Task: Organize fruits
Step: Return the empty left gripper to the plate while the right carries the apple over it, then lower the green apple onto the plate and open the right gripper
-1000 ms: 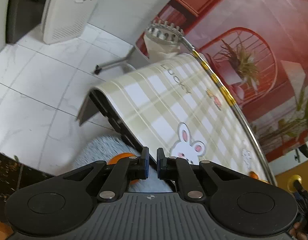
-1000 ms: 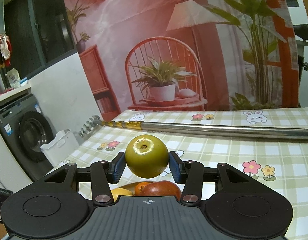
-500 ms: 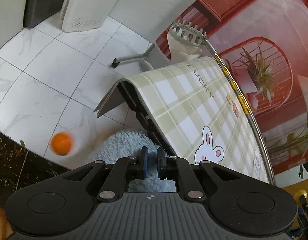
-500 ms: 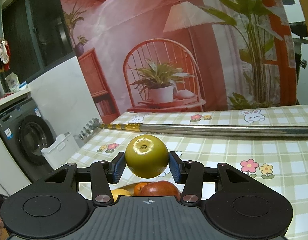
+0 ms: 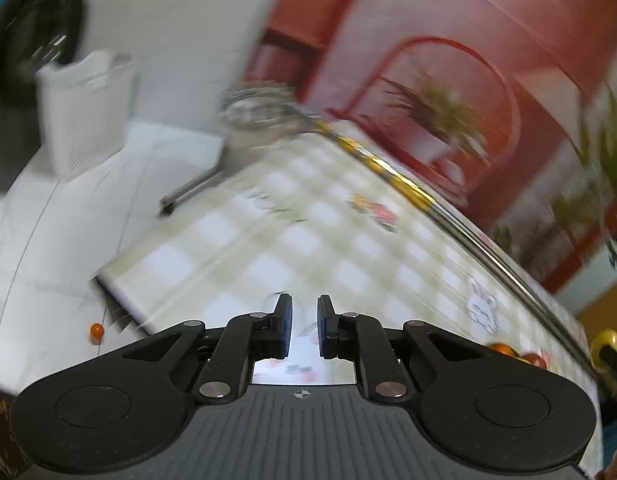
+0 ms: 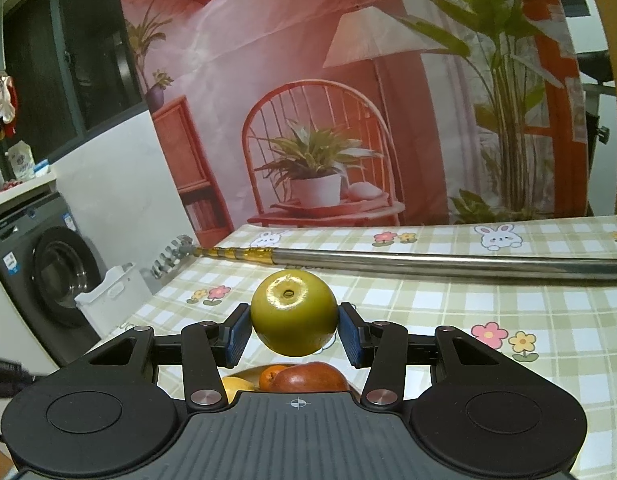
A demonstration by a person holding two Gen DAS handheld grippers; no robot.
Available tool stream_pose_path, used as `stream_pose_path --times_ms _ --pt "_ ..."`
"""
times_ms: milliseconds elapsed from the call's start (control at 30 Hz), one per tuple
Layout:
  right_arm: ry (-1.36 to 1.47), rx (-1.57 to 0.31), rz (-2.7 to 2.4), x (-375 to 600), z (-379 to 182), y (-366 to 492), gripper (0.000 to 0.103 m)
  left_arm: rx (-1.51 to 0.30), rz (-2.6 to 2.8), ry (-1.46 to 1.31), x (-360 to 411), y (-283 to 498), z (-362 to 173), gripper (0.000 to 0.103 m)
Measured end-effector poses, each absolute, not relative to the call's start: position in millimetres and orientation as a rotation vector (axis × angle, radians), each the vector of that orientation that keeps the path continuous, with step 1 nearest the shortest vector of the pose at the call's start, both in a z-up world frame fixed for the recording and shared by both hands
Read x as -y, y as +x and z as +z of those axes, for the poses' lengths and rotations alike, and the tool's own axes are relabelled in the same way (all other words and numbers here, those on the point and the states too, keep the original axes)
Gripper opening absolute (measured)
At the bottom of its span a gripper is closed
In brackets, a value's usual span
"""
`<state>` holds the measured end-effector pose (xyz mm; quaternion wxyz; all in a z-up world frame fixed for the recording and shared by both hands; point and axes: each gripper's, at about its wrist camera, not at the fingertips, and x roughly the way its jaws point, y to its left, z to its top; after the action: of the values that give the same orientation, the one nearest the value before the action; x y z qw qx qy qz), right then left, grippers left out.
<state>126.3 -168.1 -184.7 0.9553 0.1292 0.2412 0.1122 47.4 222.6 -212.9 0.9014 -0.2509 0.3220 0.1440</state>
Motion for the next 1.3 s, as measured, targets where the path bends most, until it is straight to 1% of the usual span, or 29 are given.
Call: stream_pose_path --times_ms 167,367,500,733,833,900,967,1000,1033,1300 --pt "0.263 -0.512 0.194 173.5 -183.2 117.2 0.044 -0.686 0.169 -0.442 -181.8 69.6 -200.1 0.014" --pt "0.246 -0.522 0.172 175.4 -180.1 96.0 0.044 -0.727 0.068 -0.348 -132.3 77.2 -195.1 0.014" --pt "0.248 -0.529 0.168 175.2 -178.2 82.7 0.044 -0.752 0.013 -0.306 -103.6 81.3 -193.0 0.02" --pt "0.219 -0.56 0.166 169.6 -180.1 66.8 0.043 -0.77 -0.105 -0.193 -61.1 87.9 -196.1 0.022" --pt "0.207 -0.584 0.168 164.3 -184.0 63.8 0.043 -0.774 -0.121 -0.176 -57.4 86.6 -200.8 0.027" --pt "0.195 -0.595 0.18 159.7 -185.8 63.1 0.044 -0.78 -0.117 -0.172 -58.2 88.5 -203.8 0.028" --pt "0.181 -0.604 0.198 155.0 -187.9 64.7 0.043 -0.782 -0.108 -0.17 -60.4 90.7 -206.5 0.032" --pt "0.176 -0.611 0.205 153.2 -189.4 66.6 0.044 -0.783 -0.102 -0.172 -61.1 93.5 -207.2 0.039" --pt "0.171 -0.622 0.21 150.5 -191.5 69.7 0.044 -0.782 -0.097 -0.173 -62.1 95.3 -207.5 0.043" --pt "0.122 -0.674 0.259 132.5 -204.6 92.0 0.043 -0.778 -0.088 -0.156 -60.1 100.8 -210.1 0.043"
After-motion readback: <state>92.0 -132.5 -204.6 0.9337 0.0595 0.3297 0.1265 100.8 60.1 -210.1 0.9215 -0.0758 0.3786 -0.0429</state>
